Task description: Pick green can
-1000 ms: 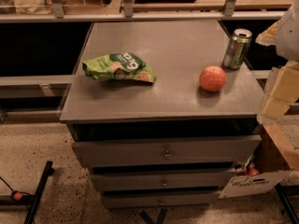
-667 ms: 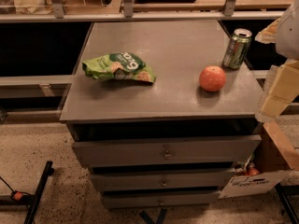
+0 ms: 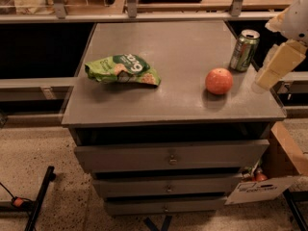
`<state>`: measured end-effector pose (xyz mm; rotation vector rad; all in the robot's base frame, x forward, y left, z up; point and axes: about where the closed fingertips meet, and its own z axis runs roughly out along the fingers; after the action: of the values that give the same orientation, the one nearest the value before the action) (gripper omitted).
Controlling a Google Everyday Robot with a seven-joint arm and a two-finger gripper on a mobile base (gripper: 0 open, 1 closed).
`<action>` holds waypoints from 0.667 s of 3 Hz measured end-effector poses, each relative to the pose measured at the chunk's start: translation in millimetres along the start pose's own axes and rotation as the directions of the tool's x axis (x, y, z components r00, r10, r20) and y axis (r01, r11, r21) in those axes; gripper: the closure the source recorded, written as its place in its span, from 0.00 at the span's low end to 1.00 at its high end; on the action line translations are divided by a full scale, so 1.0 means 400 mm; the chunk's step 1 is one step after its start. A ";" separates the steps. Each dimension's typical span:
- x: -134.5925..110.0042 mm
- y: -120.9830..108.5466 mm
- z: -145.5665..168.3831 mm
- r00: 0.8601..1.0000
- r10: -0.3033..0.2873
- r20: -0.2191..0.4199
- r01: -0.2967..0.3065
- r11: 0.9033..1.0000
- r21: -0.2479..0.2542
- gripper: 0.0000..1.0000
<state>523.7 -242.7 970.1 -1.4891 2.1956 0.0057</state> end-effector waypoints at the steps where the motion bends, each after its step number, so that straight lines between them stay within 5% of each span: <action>1: 0.010 -0.127 0.069 0.994 0.094 0.060 -0.094 0.996 0.003 0.00; 2: 0.024 -0.220 0.126 0.977 0.180 0.116 -0.182 0.983 0.004 0.00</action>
Offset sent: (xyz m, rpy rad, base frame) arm 0.1459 -0.0549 -0.0353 0.2704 -0.0261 -0.2278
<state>617.5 -273.6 944.8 -1.2438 2.2242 0.1320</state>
